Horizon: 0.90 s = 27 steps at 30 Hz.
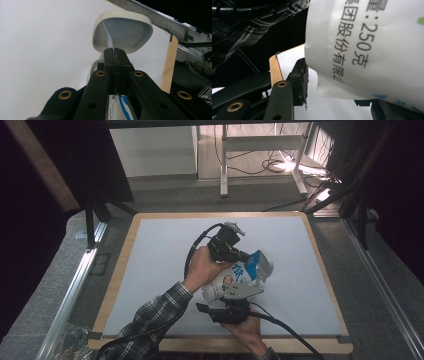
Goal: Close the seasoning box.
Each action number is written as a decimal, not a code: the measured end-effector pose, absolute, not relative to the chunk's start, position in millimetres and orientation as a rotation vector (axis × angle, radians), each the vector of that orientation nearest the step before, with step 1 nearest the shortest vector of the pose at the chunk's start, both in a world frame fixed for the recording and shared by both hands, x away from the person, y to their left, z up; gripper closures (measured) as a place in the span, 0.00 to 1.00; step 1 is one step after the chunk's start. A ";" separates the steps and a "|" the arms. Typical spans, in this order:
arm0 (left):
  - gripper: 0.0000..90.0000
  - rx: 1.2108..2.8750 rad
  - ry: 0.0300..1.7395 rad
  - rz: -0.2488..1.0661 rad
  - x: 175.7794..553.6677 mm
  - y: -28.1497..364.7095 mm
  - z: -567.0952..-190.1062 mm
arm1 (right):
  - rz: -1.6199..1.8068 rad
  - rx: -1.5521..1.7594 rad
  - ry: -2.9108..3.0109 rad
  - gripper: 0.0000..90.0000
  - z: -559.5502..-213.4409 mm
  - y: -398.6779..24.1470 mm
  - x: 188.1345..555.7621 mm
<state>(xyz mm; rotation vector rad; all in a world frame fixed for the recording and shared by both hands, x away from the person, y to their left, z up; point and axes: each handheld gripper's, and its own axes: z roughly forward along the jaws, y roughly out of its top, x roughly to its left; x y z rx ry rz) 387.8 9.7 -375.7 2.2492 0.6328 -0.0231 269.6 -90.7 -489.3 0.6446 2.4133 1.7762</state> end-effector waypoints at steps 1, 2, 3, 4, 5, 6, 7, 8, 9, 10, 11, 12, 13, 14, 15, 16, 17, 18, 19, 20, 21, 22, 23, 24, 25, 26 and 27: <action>0.99 2.250 0.634 -0.022 387.9 9.6 -375.7 | 1.776 0.645 2.413 0.60 -489.3 -90.7 269.6; 0.99 2.249 0.634 -0.022 387.9 9.6 -375.8 | 1.776 0.643 2.412 0.59 -489.4 -90.7 269.8; 0.99 2.250 0.634 -0.022 388.1 9.6 -375.8 | 1.778 0.645 2.411 0.59 -489.4 -90.6 269.7; 0.99 2.251 0.634 -0.021 388.1 9.5 -375.7 | 1.779 0.646 2.411 0.59 -489.4 -90.6 269.7; 0.99 2.251 0.634 -0.021 388.1 9.5 -375.6 | 1.779 0.646 2.410 0.59 -489.4 -90.6 269.7; 0.99 2.251 0.635 -0.020 388.1 9.4 -375.6 | 1.779 0.646 2.410 0.59 -489.4 -90.6 269.7; 0.99 2.250 0.636 -0.019 388.1 9.3 -375.6 | 1.778 0.645 2.410 0.59 -489.4 -90.6 269.8; 0.99 2.250 0.632 -0.018 388.3 9.3 -375.6 | 1.779 0.647 2.410 0.59 -489.2 -90.7 269.7; 0.99 2.250 0.632 -0.018 388.3 9.2 -375.5 | 1.779 0.647 2.410 0.59 -489.2 -90.7 269.7; 0.99 2.251 0.632 -0.018 388.4 9.1 -375.5 | 1.779 0.648 2.409 0.59 -489.1 -90.7 269.6; 0.99 2.251 0.632 -0.019 388.4 8.9 -375.4 | 1.779 0.649 2.409 0.59 -489.1 -90.7 269.6; 0.99 2.251 0.631 -0.019 388.4 8.8 -375.4 | 1.778 0.648 2.408 0.59 -489.1 -90.8 269.7; 0.99 2.250 0.631 -0.019 388.4 8.7 -375.3 | 1.777 0.646 2.406 0.59 -489.2 -90.8 269.8; 0.99 2.251 0.631 -0.019 388.4 8.6 -375.3 | 1.777 0.649 2.407 0.59 -489.1 -90.9 269.7; 0.99 2.252 0.631 -0.019 388.3 8.5 -375.3 | 1.778 0.649 2.407 0.59 -489.1 -90.9 269.7; 0.99 2.251 0.631 -0.018 388.3 8.5 -375.3 | 1.778 0.650 2.407 0.59 -489.1 -90.9 269.7; 0.99 2.253 0.631 -0.019 388.3 8.5 -375.2 | 1.778 0.651 2.407 0.59 -489.1 -90.9 269.6; 0.99 2.253 0.631 -0.019 388.3 8.6 -375.1 | 1.778 0.650 2.406 0.59 -489.1 -90.9 269.7; 0.99 2.253 0.630 -0.019 388.3 8.6 -375.0 | 1.779 0.650 2.405 0.59 -489.1 -90.8 269.7; 0.99 2.253 0.631 -0.018 388.3 8.6 -375.0 | 1.779 0.651 2.405 0.59 -489.1 -90.8 269.7; 0.99 2.253 0.631 -0.019 388.2 8.7 -374.9 | 1.779 0.650 2.403 0.59 -489.1 -90.7 269.7; 0.99 2.252 0.630 -0.018 388.2 8.6 -375.0 | 1.780 0.651 2.402 0.59 -489.1 -90.6 269.5; 0.99 2.252 0.630 -0.018 388.1 8.6 -375.0 | 1.780 0.651 2.401 0.59 -489.2 -90.5 269.5; 0.99 2.251 0.632 -0.017 388.0 8.6 -375.1 | 1.781 0.652 2.401 0.59 -489.2 -90.5 269.4; 0.99 2.251 0.632 -0.018 388.0 8.6 -375.2 | 1.781 0.652 2.401 0.59 -489.3 -90.4 269.4; 0.99 2.251 0.632 -0.018 388.0 8.7 -375.2 | 1.781 0.653 2.401 0.59 -489.4 -90.4 269.4; 0.99 2.251 0.632 -0.018 388.1 8.9 -375.3 | 1.781 0.653 2.401 0.59 -489.5 -90.3 269.4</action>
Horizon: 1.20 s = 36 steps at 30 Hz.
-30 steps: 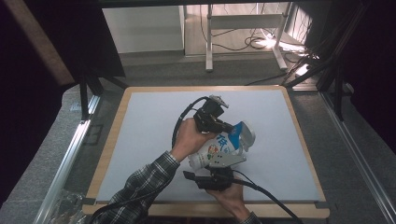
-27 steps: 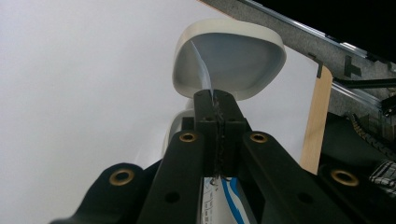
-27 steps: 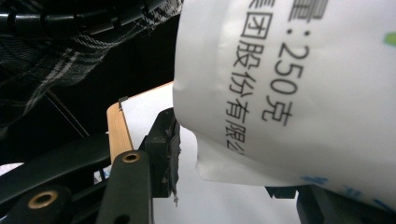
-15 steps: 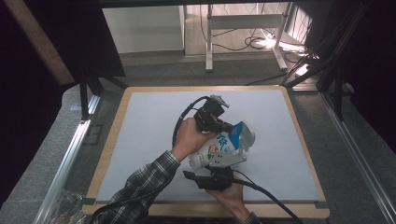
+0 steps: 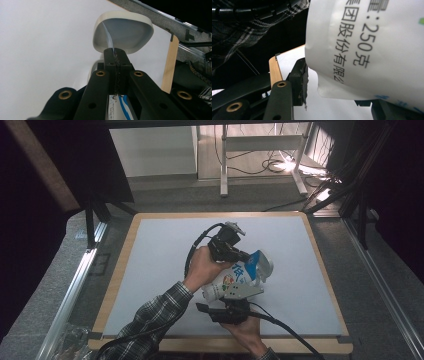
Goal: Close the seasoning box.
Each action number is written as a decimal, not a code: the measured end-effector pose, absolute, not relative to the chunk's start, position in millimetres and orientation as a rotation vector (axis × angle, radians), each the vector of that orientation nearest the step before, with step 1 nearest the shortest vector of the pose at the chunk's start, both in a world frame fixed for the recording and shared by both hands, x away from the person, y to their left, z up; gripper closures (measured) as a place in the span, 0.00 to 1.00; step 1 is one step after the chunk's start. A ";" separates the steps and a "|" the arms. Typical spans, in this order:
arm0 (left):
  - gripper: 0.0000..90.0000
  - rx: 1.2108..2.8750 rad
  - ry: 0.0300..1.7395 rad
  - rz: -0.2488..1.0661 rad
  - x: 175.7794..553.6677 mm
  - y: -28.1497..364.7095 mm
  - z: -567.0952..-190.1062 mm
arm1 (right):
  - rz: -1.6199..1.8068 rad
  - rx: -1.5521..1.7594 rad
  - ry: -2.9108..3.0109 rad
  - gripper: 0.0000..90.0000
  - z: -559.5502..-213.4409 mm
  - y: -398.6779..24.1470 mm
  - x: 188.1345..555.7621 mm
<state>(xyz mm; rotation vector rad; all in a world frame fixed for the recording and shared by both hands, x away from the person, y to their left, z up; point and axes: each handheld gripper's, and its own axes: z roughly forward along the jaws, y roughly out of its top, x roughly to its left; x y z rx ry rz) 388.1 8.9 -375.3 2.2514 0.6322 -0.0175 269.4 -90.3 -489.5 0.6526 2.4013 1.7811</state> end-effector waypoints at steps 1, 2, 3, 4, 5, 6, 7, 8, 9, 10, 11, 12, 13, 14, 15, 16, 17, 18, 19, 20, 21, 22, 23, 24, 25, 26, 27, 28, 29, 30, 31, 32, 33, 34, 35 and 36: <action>0.99 2.251 0.632 -0.017 388.0 9.0 -375.3 | 1.781 0.653 2.401 0.59 -489.5 -90.3 269.5; 0.99 2.252 0.632 -0.016 388.0 9.1 -375.1 | 1.782 0.653 2.401 0.59 -489.5 -90.2 269.4; 0.99 2.252 0.632 -0.016 387.9 9.3 -374.9 | 1.784 0.655 2.400 0.59 -489.4 -90.1 269.2; 0.99 2.256 0.628 -0.014 388.0 9.6 -374.6 | 1.784 0.652 2.399 0.59 -489.4 -90.1 269.3; 0.99 2.255 0.628 -0.014 387.9 9.6 -374.5 | 1.785 0.652 2.398 0.59 -489.3 -90.0 269.2; 0.99 2.255 0.628 -0.013 387.9 9.7 -374.4 | 1.785 0.653 2.397 0.59 -489.3 -90.0 269.1; 0.99 2.255 0.627 -0.012 387.8 9.7 -374.4 | 1.786 0.653 2.396 0.59 -489.2 -89.9 269.1; 0.99 2.256 0.629 -0.013 387.8 9.7 -374.3 | 1.787 0.653 2.396 0.59 -489.2 -89.8 269.1; 0.99 2.256 0.629 -0.013 387.9 9.8 -374.3 | 1.787 0.653 2.395 0.59 -489.3 -89.7 269.1; 0.99 2.256 0.630 -0.013 388.0 9.8 -374.4 | 1.787 0.654 2.395 0.59 -489.3 -89.7 269.1; 0.99 2.251 0.634 -0.015 387.9 9.6 -374.6 | 1.788 0.654 2.395 0.59 -489.4 -89.6 269.1; 0.99 2.252 0.634 -0.014 388.0 9.6 -374.6 | 1.788 0.655 2.394 0.59 -489.5 -89.5 269.3; 0.99 2.252 0.634 -0.014 388.2 9.7 -374.6 | 1.789 0.655 2.393 0.59 -489.5 -89.4 269.3; 0.99 2.252 0.634 -0.014 388.2 9.7 -374.6 | 1.790 0.656 2.391 0.59 -489.6 -89.3 269.3; 0.99 2.252 0.635 -0.014 388.2 9.7 -374.6 | 1.790 0.656 2.391 0.59 -489.6 -89.2 269.3; 0.99 2.252 0.635 -0.014 388.2 9.7 -374.5 | 1.791 0.658 2.390 0.59 -489.6 -89.1 269.3; 0.99 2.252 0.634 -0.014 388.1 9.7 -374.5 | 1.792 0.659 2.389 0.59 -489.6 -89.1 269.2; 0.99 2.253 0.634 -0.014 388.1 9.8 -374.5 | 1.792 0.659 2.388 0.59 -489.7 -88.9 269.1; 0.99 2.252 0.636 -0.012 388.1 9.8 -374.6 | 1.793 0.659 2.386 0.59 -489.8 -88.8 269.0; 0.99 2.251 0.639 -0.013 388.0 9.9 -374.6 | 1.794 0.660 2.385 0.59 -489.8 -88.7 269.0; 0.99 2.251 0.638 -0.014 388.2 10.1 -374.8 | 1.795 0.661 2.384 0.59 -490.0 -88.5 268.9; 0.99 2.252 0.639 -0.014 388.3 10.1 -374.7 | 1.794 0.662 2.383 0.59 -490.0 -88.4 268.8; 0.99 2.253 0.639 -0.016 388.5 10.2 -374.6 | 1.794 0.662 2.382 0.58 -490.0 -88.3 268.8; 0.99 2.253 0.640 -0.015 388.5 10.0 -374.6 | 1.794 0.663 2.381 0.58 -490.0 -88.3 268.7; 0.99 2.251 0.640 -0.014 388.4 9.7 -374.7 | 1.794 0.666 2.381 0.58 -489.9 -88.3 268.5; 0.99 2.254 0.637 -0.012 388.5 9.5 -374.6 | 1.791 0.666 2.377 0.58 -489.9 -88.1 268.3; 0.99 2.256 0.635 -0.012 388.6 9.3 -374.5 | 1.790 0.666 2.375 0.58 -489.9 -88.0 268.2; 0.99 2.261 0.630 -0.011 388.8 9.4 -374.2 | 1.790 0.667 2.373 0.58 -489.9 -87.9 268.1; 0.99 2.261 0.631 -0.011 388.8 9.2 -374.3 | 1.789 0.669 2.371 0.58 -489.9 -87.9 268.1; 0.99 2.261 0.632 -0.011 388.8 9.3 -374.3 | 1.789 0.670 2.370 0.58 -489.9 -87.8 268.0; 0.99 2.261 0.632 -0.011 388.8 9.3 -374.3 | 1.789 0.670 2.369 0.58 -489.9 -87.7 267.9; 0.99 2.261 0.632 -0.010 388.8 9.5 -374.2 | 1.788 0.670 2.369 0.58 -489.9 -87.6 267.9; 0.99 2.261 0.632 -0.010 388.9 9.6 -374.2 | 1.789 0.672 2.368 0.58 -489.9 -87.5 267.8; 0.99 2.255 0.638 -0.011 388.6 9.4 -374.4 | 1.789 0.671 2.368 0.58 -489.9 -87.4 267.8; 0.99 2.256 0.638 -0.011 388.6 9.5 -374.4 | 1.789 0.671 2.368 0.58 -489.9 -87.3 267.8; 0.99 2.261 0.635 -0.010 388.9 9.7 -374.2 | 1.789 0.671 2.367 0.58 -489.9 -87.2 267.8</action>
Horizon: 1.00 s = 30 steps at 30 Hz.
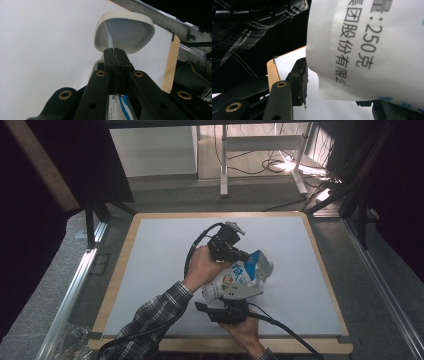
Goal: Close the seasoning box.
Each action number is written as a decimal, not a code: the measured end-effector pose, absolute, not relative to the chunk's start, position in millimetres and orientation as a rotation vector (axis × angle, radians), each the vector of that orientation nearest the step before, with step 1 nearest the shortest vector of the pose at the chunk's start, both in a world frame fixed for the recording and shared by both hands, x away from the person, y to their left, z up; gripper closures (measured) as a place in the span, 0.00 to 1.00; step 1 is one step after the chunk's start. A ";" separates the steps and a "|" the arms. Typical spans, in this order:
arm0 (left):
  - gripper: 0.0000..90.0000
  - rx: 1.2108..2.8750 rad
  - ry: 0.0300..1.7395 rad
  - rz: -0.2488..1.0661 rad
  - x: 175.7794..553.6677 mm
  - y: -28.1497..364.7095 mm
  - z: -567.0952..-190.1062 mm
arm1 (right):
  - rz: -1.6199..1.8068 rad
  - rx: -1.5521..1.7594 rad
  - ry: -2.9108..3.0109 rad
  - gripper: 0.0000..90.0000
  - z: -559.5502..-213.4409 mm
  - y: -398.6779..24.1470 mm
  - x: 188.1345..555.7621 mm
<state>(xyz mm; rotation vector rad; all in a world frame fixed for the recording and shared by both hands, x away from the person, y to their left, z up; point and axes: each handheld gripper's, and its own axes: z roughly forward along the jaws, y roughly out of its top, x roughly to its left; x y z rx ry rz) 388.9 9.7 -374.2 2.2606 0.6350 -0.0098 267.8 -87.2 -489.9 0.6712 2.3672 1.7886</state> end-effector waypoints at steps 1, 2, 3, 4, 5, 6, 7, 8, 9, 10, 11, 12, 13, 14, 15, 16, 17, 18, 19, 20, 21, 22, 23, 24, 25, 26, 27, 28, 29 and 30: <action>0.99 2.261 0.634 -0.010 389.0 9.6 -374.2 | 1.789 0.672 2.366 0.58 -489.9 -87.1 267.7; 0.99 2.261 0.635 -0.010 389.0 9.6 -374.2 | 1.789 0.673 2.365 0.58 -489.8 -87.1 267.6; 0.99 2.262 0.635 -0.009 389.1 9.5 -374.1 | 1.789 0.673 2.365 0.58 -489.8 -87.1 267.6; 0.99 2.265 0.635 -0.007 389.2 9.3 -374.0 | 1.789 0.673 2.364 0.58 -489.8 -87.0 267.6; 0.99 2.268 0.636 -0.004 389.1 8.9 -373.8 | 1.788 0.673 2.363 0.58 -489.8 -86.9 267.6; 0.99 2.268 0.636 -0.003 389.1 8.7 -373.8 | 1.787 0.673 2.362 0.58 -489.7 -86.9 267.4; 0.99 2.269 0.637 -0.003 389.0 8.4 -373.6 | 1.789 0.676 2.363 0.58 -489.5 -86.9 267.2; 0.99 2.270 0.639 -0.001 388.8 8.2 -373.4 | 1.786 0.672 2.360 0.58 -489.5 -86.9 267.2; 0.99 2.272 0.637 0.001 388.8 7.9 -373.3 | 1.786 0.672 2.360 0.58 -489.4 -86.9 267.0; 0.99 2.272 0.636 0.003 389.0 7.8 -373.2 | 1.785 0.669 2.360 0.58 -489.4 -86.9 266.9; 0.99 2.273 0.636 0.003 389.0 7.7 -373.2 | 1.785 0.671 2.361 0.58 -489.2 -86.9 266.7; 1.00 2.273 0.636 0.003 389.0 7.6 -373.1 | 1.784 0.671 2.362 0.58 -489.1 -86.9 266.6; 1.00 2.273 0.636 0.003 389.0 7.5 -373.1 | 1.785 0.674 2.363 0.58 -488.9 -87.0 266.4; 0.99 2.274 0.636 0.004 388.9 7.4 -373.0 | 1.785 0.674 2.364 0.58 -488.9 -87.0 266.4; 1.00 2.274 0.636 0.004 388.9 7.3 -372.9 | 1.785 0.674 2.363 0.58 -488.9 -87.0 266.5; 0.99 2.275 0.637 0.004 389.0 7.3 -372.8 | 1.786 0.674 2.363 0.58 -488.9 -86.9 266.4; 1.00 2.276 0.637 0.004 389.0 7.2 -372.7 | 1.785 0.674 2.363 0.58 -488.8 -87.0 266.4; 1.00 2.277 0.637 0.004 389.0 7.2 -372.6 | 1.785 0.674 2.363 0.59 -488.8 -87.0 266.4; 1.00 2.277 0.639 0.004 388.9 7.1 -372.5 | 1.785 0.674 2.363 0.59 -488.7 -87.0 266.4; 1.00 2.278 0.638 0.004 389.0 7.1 -372.4 | 1.783 0.674 2.361 0.60 -488.7 -87.0 266.3; 1.00 2.279 0.638 0.004 389.0 7.1 -372.4 | 1.780 0.671 2.358 0.61 -488.7 -87.1 266.3; 1.00 2.278 0.639 0.004 388.9 7.2 -372.4 | 1.779 0.671 2.357 0.61 -488.5 -87.2 266.3; 1.00 2.278 0.640 0.004 388.9 7.1 -372.4 | 1.778 0.672 2.357 0.62 -488.4 -87.4 266.2; 1.00 2.279 0.640 0.005 388.9 7.1 -372.3 | 1.777 0.672 2.356 0.62 -488.4 -87.4 266.2; 1.00 2.278 0.640 0.005 388.7 7.0 -372.3 | 1.774 0.671 2.353 0.63 -488.5 -87.3 266.2; 1.00 2.279 0.639 0.005 388.7 6.9 -372.2 | 1.773 0.672 2.353 0.63 -488.4 -87.4 266.2; 1.00 2.278 0.640 0.005 388.6 6.8 -372.2 | 1.773 0.672 2.352 0.63 -488.3 -87.4 266.2; 0.99 2.279 0.640 0.006 388.6 6.8 -372.1 | 1.772 0.674 2.352 0.64 -488.3 -87.4 266.2; 1.00 2.279 0.640 0.006 388.6 6.8 -372.1 | 1.772 0.675 2.351 0.64 -488.3 -87.4 266.2; 1.00 2.279 0.638 0.006 388.7 6.9 -372.1 | 1.772 0.675 2.350 0.64 -488.3 -87.4 266.3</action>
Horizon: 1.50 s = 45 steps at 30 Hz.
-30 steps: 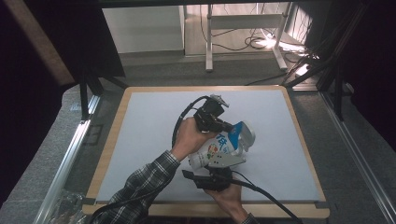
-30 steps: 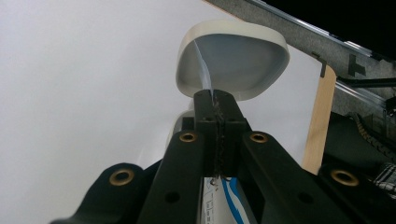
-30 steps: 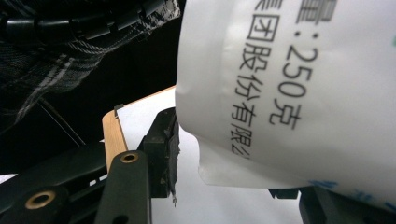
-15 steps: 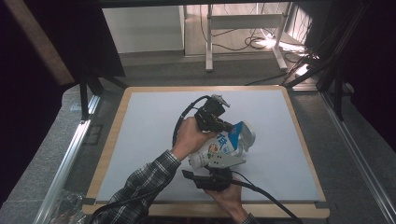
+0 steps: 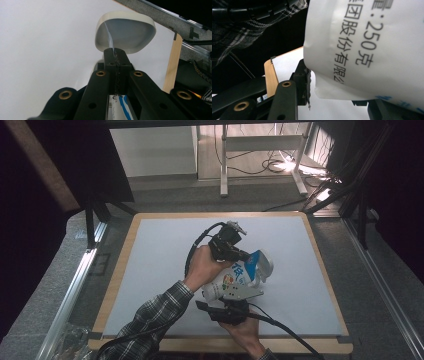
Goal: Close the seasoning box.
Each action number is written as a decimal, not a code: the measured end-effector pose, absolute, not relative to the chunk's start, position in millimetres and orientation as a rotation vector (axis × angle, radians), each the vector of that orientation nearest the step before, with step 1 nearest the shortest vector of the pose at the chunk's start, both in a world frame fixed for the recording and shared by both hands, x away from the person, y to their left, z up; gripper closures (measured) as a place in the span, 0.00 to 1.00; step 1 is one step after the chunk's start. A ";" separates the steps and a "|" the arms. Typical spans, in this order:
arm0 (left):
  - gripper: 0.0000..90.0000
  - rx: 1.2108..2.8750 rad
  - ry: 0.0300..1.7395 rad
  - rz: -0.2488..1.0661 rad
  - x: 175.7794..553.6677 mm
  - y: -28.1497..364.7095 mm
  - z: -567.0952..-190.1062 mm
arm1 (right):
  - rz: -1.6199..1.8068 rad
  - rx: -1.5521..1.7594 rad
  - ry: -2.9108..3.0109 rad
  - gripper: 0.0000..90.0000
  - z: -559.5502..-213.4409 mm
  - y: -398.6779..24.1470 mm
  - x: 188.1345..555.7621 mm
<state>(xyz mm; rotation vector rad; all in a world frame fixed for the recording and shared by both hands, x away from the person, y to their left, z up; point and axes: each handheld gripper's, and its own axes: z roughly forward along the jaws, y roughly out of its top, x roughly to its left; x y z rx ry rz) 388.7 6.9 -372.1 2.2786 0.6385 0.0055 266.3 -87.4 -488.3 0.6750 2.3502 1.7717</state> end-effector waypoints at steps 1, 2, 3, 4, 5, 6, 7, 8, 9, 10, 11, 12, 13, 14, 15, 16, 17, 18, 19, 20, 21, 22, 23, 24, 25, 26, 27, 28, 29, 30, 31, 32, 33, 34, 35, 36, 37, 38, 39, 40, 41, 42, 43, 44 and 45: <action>1.00 2.279 0.640 0.006 388.7 6.9 -372.1 | 1.771 0.676 2.350 0.65 -488.3 -87.4 266.4; 1.00 2.279 0.638 0.006 388.9 6.9 -372.2 | 1.772 0.678 2.351 0.65 -488.2 -87.5 266.4; 1.00 2.278 0.638 0.006 388.9 6.9 -372.2 | 1.772 0.678 2.350 0.65 -488.3 -87.4 266.5; 0.99 2.278 0.638 0.006 388.8 6.9 -372.2 | 1.771 0.677 2.349 0.65 -488.5 -87.3 266.7; 1.00 2.278 0.640 0.006 388.7 6.9 -372.2 | 1.771 0.677 2.349 0.65 -488.6 -87.4 266.8; 1.00 2.278 0.640 0.007 388.7 6.8 -372.2 | 1.771 0.678 2.349 0.65 -488.6 -87.3 266.8; 1.00 2.278 0.640 0.006 388.7 6.8 -372.2 | 1.771 0.678 2.349 0.65 -488.6 -87.3 266.9; 1.00 2.278 0.640 0.007 388.6 6.7 -372.2 | 1.772 0.678 2.348 0.65 -488.6 -87.3 266.9; 1.00 2.277 0.641 0.007 388.6 6.7 -372.2 | 1.772 0.678 2.348 0.65 -488.6 -87.3 267.0; 1.00 2.278 0.640 0.007 388.6 6.7 -372.1 | 1.772 0.678 2.349 0.65 -488.6 -87.4 267.0; 0.99 2.278 0.640 0.007 388.6 6.7 -372.1 | 1.773 0.677 2.349 0.65 -488.6 -87.4 267.0; 1.00 2.277 0.640 0.007 388.5 6.7 -372.1 | 1.773 0.678 2.349 0.65 -488.6 -87.4 267.1; 1.00 2.277 0.640 0.007 388.5 6.6 -372.0 | 1.774 0.678 2.348 0.65 -488.6 -87.4 267.1; 0.99 2.277 0.639 0.006 388.6 6.6 -371.9 | 1.774 0.678 2.348 0.65 -488.5 -87.4 267.1; 1.00 2.277 0.639 0.006 388.5 6.6 -371.9 | 1.775 0.678 2.348 0.65 -488.5 -87.4 267.1; 0.99 2.278 0.638 0.007 388.6 6.6 -371.9 | 1.775 0.678 2.348 0.65 -488.5 -87.4 267.1; 0.99 2.278 0.638 0.007 388.6 6.6 -371.8 | 1.776 0.678 2.347 0.65 -488.5 -87.4 267.1; 1.00 2.278 0.638 0.007 388.6 6.6 -371.8 | 1.776 0.678 2.347 0.65 -488.4 -87.4 267.1; 1.00 2.277 0.638 0.006 388.6 6.7 -371.8 | 1.777 0.680 2.348 0.65 -488.3 -87.4 267.0; 1.00 2.277 0.638 0.006 388.5 6.7 -371.9 | 1.776 0.678 2.348 0.65 -488.4 -87.4 267.1; 0.99 2.277 0.638 0.006 388.5 6.8 -371.8 | 1.776 0.678 2.348 0.65 -488.4 -87.3 267.0; 0.99 2.276 0.638 0.006 388.5 6.9 -371.8 | 1.777 0.679 2.349 0.65 -488.4 -87.3 267.0; 1.00 2.276 0.638 0.006 388.4 6.9 -371.7 | 1.778 0.679 2.349 0.65 -488.3 -87.4 266.9; 1.00 2.276 0.638 0.006 388.3 6.9 -371.6 | 1.778 0.679 2.349 0.65 -488.2 -87.4 266.9; 0.99 2.276 0.638 0.006 388.2 6.9 -371.5 | 1.779 0.679 2.349 0.65 -488.1 -87.4 266.8; 1.00 2.276 0.638 0.006 388.2 6.8 -371.5 | 1.779 0.679 2.349 0.65 -488.1 -87.4 266.8; 0.99 2.276 0.638 0.006 388.2 6.7 -371.4 | 1.779 0.679 2.348 0.65 -488.1 -87.3 266.7; 1.00 2.276 0.638 0.006 388.2 6.8 -371.4 | 1.779 0.679 2.348 0.65 -488.1 -87.4 266.8; 1.00 2.276 0.638 0.006 388.3 6.8 -371.4 | 1.779 0.679 2.348 0.65 -488.0 -87.4 266.8; 0.99 2.275 0.638 0.005 388.3 6.8 -371.4 | 1.779 0.678 2.347 0.65 -488.1 -87.4 266.9; 0.99 2.276 0.638 0.006 388.4 6.8 -371.4 | 1.779 0.679 2.348 0.65 -488.0 -87.4 266.8; 0.99 2.277 0.638 0.006 388.4 6.8 -371.3 | 1.780 0.679 2.348 0.65 -488.0 -87.4 266.9; 1.00 2.276 0.638 0.006 388.4 6.8 -371.3 | 1.780 0.679 2.348 0.65 -488.0 -87.4 266.9; 1.00 2.276 0.638 0.006 388.4 6.8 -371.3 | 1.780 0.679 2.347 0.65 -488.0 -87.4 266.9; 1.00 2.278 0.636 0.007 388.6 6.8 -371.2 | 1.780 0.678 2.346 0.65 -488.0 -87.3 266.9; 1.00 2.278 0.636 0.007 388.5 6.8 -371.2 | 1.781 0.677 2.346 0.65 -487.9 -87.3 266.9; 0.99 2.278 0.636 0.007 388.5 6.7 -371.0 | 1.781 0.677 2.346 0.65 -487.9 -87.3 266.8; 1.00 2.278 0.636 0.007 388.4 6.6 -371.0 | 1.782 0.677 2.346 0.65 -487.7 -87.3 266.7; 0.99 2.279 0.635 0.006 388.4 6.6 -370.8 | 1.782 0.677 2.345 0.65 -487.7 -87.3 266.7; 1.00 2.279 0.635 0.006 388.5 6.5 -370.8 | 1.783 0.678 2.346 0.65 -487.6 -87.4 266.6; 1.00 2.280 0.635 0.006 388.6 6.5 -370.7 | 1.783 0.678 2.346 0.65 -487.5 -87.4 266.6; 0.99 2.280 0.635 0.006 388.6 6.4 -370.7 | 1.782 0.678 2.345 0.65 -487.5 -87.4 266.7; 0.99 2.280 0.635 0.006 388.6 6.4 -370.6 | 1.782 0.678 2.345 0.65 -487.5 -87.4 266.7; 0.99 2.281 0.635 0.006 388.6 6.4 -370.6 | 1.782 0.678 2.345 0.65 -487.4 -87.4 266.7; 0.99 2.281 0.635 0.006 388.7 6.4 -370.5 | 1.783 0.678 2.344 0.65 -487.4 -87.4 266.7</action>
